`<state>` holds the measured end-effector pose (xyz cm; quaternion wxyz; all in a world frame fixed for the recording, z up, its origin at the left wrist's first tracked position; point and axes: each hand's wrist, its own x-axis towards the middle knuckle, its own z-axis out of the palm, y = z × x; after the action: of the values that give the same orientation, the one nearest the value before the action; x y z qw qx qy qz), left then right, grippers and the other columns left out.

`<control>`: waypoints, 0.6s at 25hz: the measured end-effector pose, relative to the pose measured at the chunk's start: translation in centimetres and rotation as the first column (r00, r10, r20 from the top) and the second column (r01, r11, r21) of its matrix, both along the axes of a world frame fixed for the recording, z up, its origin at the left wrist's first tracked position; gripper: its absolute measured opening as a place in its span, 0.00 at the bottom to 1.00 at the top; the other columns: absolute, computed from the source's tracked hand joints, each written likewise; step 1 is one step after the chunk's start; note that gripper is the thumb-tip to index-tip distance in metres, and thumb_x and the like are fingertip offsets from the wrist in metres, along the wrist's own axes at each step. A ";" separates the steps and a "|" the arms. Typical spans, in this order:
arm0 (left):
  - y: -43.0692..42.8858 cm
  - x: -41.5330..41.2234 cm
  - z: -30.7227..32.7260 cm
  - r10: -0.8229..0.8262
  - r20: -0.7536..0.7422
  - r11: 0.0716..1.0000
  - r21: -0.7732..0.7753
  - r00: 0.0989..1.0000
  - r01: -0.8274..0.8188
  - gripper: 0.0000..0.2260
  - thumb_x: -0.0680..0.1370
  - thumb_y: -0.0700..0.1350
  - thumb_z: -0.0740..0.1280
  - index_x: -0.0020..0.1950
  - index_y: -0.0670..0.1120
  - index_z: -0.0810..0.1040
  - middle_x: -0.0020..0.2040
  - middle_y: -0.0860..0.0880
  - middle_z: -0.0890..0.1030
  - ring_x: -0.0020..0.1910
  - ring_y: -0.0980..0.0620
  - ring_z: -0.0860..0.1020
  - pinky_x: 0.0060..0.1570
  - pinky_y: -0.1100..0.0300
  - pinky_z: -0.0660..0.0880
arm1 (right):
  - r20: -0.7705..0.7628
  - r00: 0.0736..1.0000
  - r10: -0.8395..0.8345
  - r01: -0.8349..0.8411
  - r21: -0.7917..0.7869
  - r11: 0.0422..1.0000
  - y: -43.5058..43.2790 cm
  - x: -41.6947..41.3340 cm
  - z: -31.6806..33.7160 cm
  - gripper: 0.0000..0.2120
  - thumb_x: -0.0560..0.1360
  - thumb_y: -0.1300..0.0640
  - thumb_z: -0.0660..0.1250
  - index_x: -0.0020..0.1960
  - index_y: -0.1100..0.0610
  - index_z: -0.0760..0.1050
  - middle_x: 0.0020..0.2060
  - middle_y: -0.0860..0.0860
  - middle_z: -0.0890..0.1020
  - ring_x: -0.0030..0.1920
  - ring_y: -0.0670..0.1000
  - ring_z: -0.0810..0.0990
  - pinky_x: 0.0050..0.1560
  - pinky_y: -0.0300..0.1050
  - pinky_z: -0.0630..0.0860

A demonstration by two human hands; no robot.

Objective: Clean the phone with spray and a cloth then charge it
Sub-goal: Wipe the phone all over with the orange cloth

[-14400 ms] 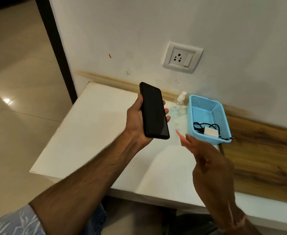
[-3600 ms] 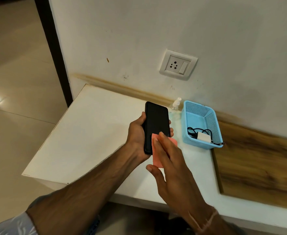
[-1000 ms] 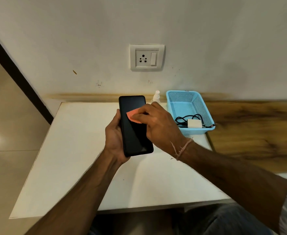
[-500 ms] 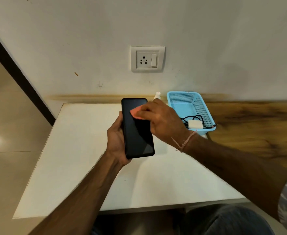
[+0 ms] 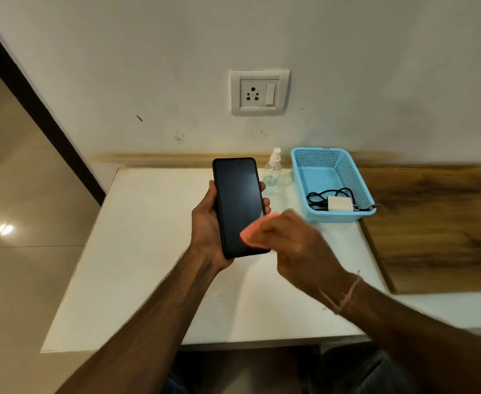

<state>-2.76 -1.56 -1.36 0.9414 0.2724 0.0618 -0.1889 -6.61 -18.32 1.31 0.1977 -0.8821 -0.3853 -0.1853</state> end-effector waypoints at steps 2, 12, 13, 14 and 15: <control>-0.2 -0.2 0.2 -0.010 -0.005 0.998 0.059 1.000 0.010 0.32 0.80 0.66 0.55 0.72 0.43 0.74 0.70 0.40 0.75 0.60 0.40 0.77 0.67 0.44 0.69 | -0.038 0.974 -0.224 0.227 0.154 0.962 0.6 1.9 0.6 0.19 0.70 0.75 0.68 0.56 0.60 0.82 0.49 0.56 0.82 0.48 0.57 0.78 0.48 0.51 0.79; 1.9 0.8 0.0 0.094 0.024 0.995 0.013 0.995 -0.094 0.32 0.81 0.64 0.56 0.72 0.39 0.73 0.67 0.40 0.75 0.58 0.39 0.75 0.69 0.44 0.67 | -0.106 0.985 -0.134 0.157 0.257 0.954 3.7 -1.7 -4.1 0.18 0.78 0.70 0.60 0.65 0.60 0.76 0.64 0.53 0.77 0.69 0.57 0.71 0.66 0.55 0.72; 1.8 1.0 0.0 0.103 0.018 0.994 0.026 0.995 -0.103 0.32 0.81 0.64 0.56 0.70 0.39 0.75 0.65 0.40 0.76 0.59 0.39 0.74 0.71 0.43 0.65 | -0.136 0.973 -0.186 0.217 0.264 0.940 3.0 -0.8 -4.1 0.23 0.74 0.76 0.62 0.66 0.60 0.75 0.66 0.53 0.76 0.71 0.57 0.69 0.67 0.55 0.71; 1.5 1.1 0.0 0.106 0.008 0.993 0.048 0.994 -0.106 0.32 0.81 0.65 0.55 0.69 0.39 0.76 0.64 0.40 0.77 0.58 0.39 0.74 0.71 0.43 0.65 | -0.188 0.955 -0.230 0.274 0.261 0.926 2.8 -0.4 -4.1 0.27 0.72 0.79 0.63 0.67 0.60 0.74 0.67 0.53 0.75 0.73 0.57 0.66 0.69 0.54 0.70; 1.2 1.2 0.0 0.106 0.001 0.992 0.073 0.994 -0.106 0.32 0.81 0.65 0.55 0.69 0.39 0.76 0.63 0.40 0.77 0.58 0.39 0.74 0.70 0.43 0.66 | -0.222 0.941 -0.257 0.310 0.252 0.917 2.9 -0.4 -4.2 0.29 0.71 0.79 0.63 0.68 0.61 0.72 0.69 0.54 0.73 0.73 0.57 0.65 0.71 0.52 0.68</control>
<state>-1.55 -0.32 -1.36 0.9395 0.3027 0.0843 -0.1365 -7.04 -15.37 -2.85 0.3278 -0.9045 -0.2026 -0.1829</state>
